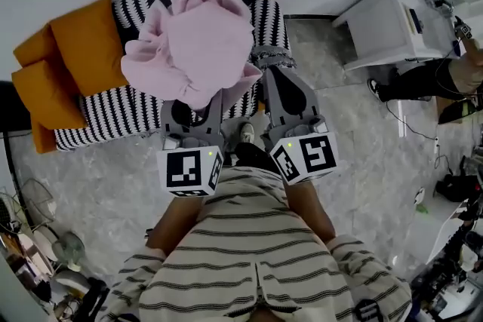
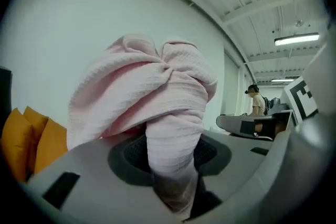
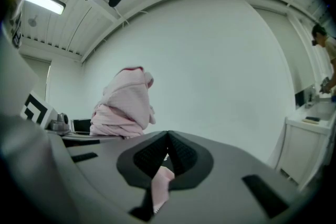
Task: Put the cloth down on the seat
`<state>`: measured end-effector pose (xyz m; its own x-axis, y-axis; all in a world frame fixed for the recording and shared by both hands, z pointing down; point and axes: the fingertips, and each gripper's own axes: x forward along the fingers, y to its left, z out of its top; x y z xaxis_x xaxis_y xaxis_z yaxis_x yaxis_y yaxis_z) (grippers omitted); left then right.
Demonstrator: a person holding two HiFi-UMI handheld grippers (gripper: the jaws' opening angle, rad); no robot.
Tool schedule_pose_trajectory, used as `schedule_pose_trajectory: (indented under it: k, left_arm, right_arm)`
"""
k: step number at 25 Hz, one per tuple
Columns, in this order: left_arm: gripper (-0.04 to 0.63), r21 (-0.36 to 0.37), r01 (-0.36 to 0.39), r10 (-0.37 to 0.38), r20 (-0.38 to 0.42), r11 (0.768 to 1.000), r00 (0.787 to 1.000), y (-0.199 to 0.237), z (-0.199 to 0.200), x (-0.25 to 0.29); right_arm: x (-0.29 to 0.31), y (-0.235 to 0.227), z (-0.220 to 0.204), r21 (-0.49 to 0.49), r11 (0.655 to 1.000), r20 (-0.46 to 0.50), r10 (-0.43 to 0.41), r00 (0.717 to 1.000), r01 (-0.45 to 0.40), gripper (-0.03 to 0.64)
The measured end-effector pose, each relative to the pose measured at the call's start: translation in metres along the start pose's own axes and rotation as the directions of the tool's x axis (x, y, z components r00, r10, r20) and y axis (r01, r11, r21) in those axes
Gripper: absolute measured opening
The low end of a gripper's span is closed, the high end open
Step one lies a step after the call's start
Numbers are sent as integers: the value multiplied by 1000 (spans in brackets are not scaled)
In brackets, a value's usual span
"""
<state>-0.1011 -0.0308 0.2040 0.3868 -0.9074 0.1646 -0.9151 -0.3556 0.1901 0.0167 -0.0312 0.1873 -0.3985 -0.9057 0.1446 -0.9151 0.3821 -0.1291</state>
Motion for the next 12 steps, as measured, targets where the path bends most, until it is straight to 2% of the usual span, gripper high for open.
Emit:
schedule_pose_trajectory:
  k: [12]
  left_arm:
    - [178,-8,-63,61,-109,998,992,25,-38,12]
  right_arm:
    - [25,-18,-53,66,998,-98,-11,995,18,12]
